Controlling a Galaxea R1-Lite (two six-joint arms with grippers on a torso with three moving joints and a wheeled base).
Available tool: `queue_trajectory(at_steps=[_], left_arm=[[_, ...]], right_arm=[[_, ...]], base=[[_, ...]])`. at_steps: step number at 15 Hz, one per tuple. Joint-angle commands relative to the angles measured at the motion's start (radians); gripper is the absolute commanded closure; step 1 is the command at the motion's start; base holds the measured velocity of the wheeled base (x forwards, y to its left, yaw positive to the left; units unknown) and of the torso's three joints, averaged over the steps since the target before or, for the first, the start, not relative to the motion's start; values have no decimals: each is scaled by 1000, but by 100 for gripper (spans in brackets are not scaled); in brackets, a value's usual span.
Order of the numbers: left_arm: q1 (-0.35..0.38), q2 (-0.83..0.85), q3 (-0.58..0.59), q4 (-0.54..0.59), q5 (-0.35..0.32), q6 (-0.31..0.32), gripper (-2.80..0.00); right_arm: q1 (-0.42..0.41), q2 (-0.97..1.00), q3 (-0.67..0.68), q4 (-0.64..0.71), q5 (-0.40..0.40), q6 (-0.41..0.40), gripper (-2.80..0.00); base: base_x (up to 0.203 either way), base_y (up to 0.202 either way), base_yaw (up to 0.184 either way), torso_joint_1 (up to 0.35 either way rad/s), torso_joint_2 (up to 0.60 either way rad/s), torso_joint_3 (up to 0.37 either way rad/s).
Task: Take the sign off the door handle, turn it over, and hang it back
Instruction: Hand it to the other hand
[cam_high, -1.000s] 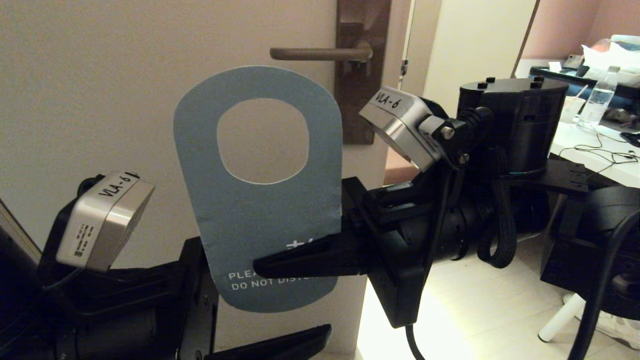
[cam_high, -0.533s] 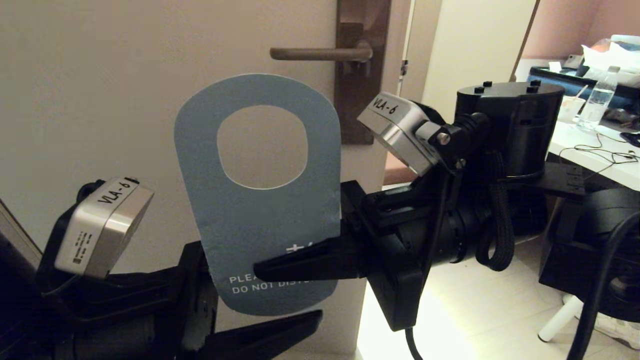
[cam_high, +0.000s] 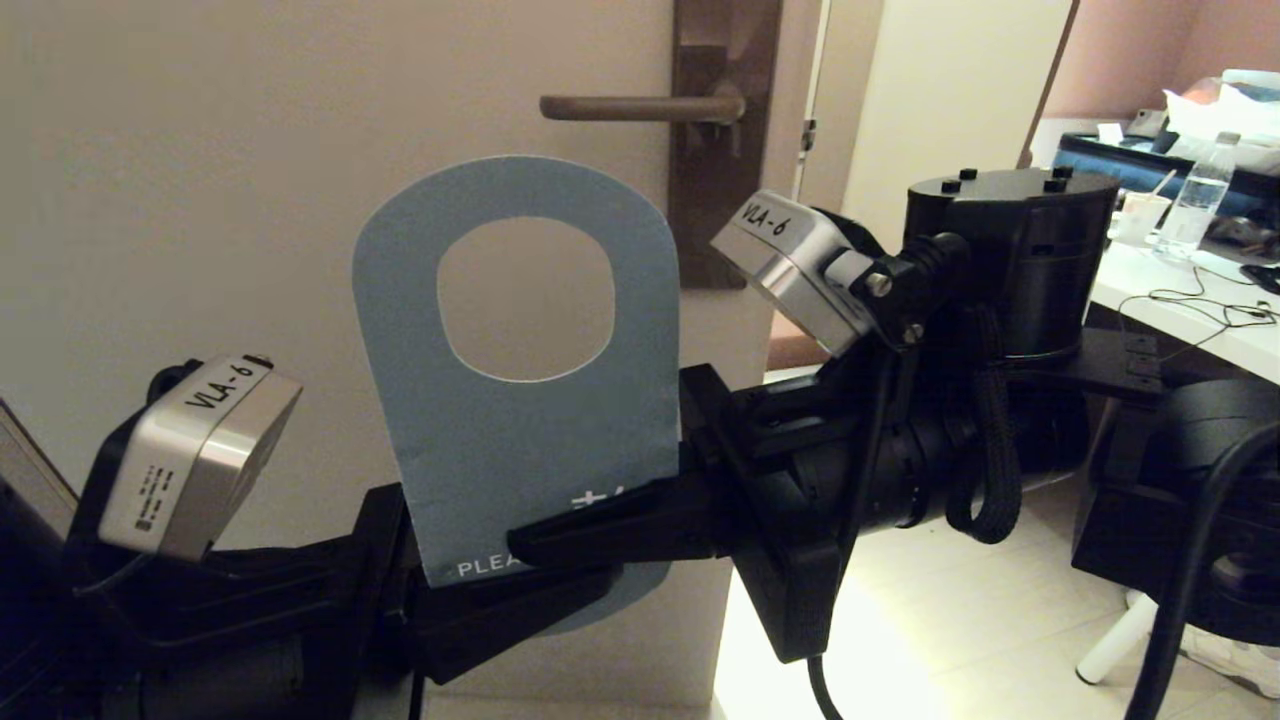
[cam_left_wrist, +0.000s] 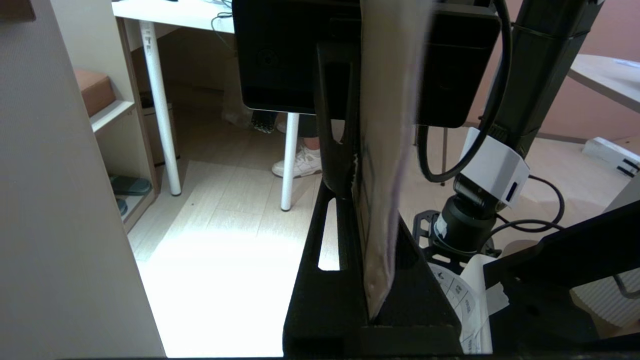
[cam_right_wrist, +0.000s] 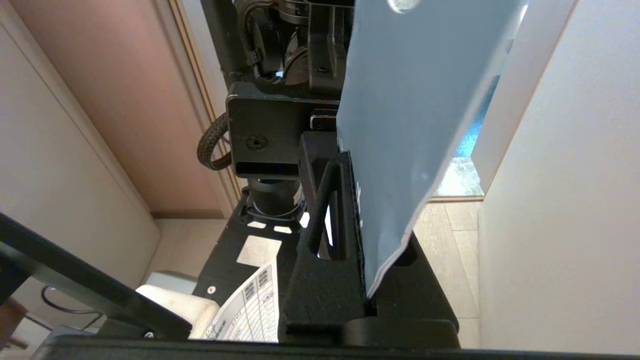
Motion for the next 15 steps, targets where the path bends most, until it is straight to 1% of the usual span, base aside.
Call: queue_trajectory(at_steps=[1, 9, 10, 15], left_arm=[[0, -2, 0, -7, -2, -1, 0], [0, -8, 6, -6, -2, 2, 0], [0, -8, 8, -6, -2, 2, 0], [0, -21, 28, -6, -2, 2, 0]], right_arm=[[0, 4, -1, -3, 5, 0, 0], [14, 1, 9, 0, -1, -2, 0], [14, 1, 8, 0, -1, -2, -280], [14, 1, 8, -3, 3, -2, -280]], base=[[0, 0, 0, 0, 0, 0], [0, 0, 0, 0, 0, 0], [0, 0, 0, 0, 0, 0], [0, 0, 0, 0, 0, 0]])
